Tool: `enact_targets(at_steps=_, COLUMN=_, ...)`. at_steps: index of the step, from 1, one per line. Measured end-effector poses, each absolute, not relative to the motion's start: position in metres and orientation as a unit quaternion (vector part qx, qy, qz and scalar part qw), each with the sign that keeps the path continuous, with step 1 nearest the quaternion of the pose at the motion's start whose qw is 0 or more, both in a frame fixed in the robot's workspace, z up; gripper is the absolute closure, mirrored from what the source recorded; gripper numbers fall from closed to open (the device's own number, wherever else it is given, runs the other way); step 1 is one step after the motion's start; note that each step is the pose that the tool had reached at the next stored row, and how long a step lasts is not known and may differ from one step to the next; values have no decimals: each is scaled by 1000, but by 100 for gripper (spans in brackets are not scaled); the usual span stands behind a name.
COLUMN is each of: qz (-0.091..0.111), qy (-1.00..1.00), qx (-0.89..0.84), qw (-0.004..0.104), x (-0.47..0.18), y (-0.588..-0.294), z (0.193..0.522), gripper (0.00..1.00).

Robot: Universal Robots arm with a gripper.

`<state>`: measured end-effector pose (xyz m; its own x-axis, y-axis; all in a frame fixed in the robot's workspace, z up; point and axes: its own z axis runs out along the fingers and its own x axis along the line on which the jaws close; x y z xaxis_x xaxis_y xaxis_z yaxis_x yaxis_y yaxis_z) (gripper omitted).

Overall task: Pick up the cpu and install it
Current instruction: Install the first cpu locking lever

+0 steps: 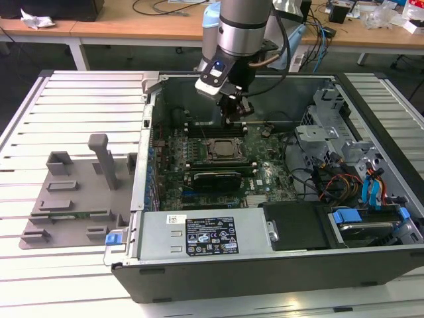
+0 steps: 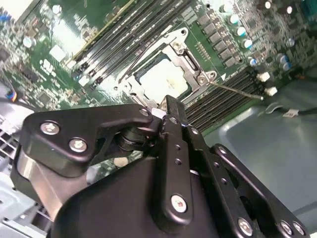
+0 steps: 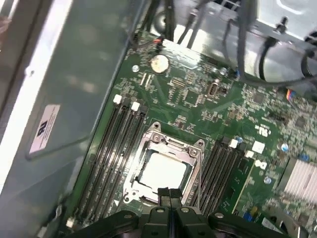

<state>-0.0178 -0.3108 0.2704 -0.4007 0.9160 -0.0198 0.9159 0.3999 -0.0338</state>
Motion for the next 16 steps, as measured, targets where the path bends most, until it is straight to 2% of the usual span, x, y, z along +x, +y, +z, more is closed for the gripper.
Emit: enact_targets(at_steps=16, qz=19, qy=-947, qx=-321, qw=-4, x=-18, y=-311, z=270, gripper=89)
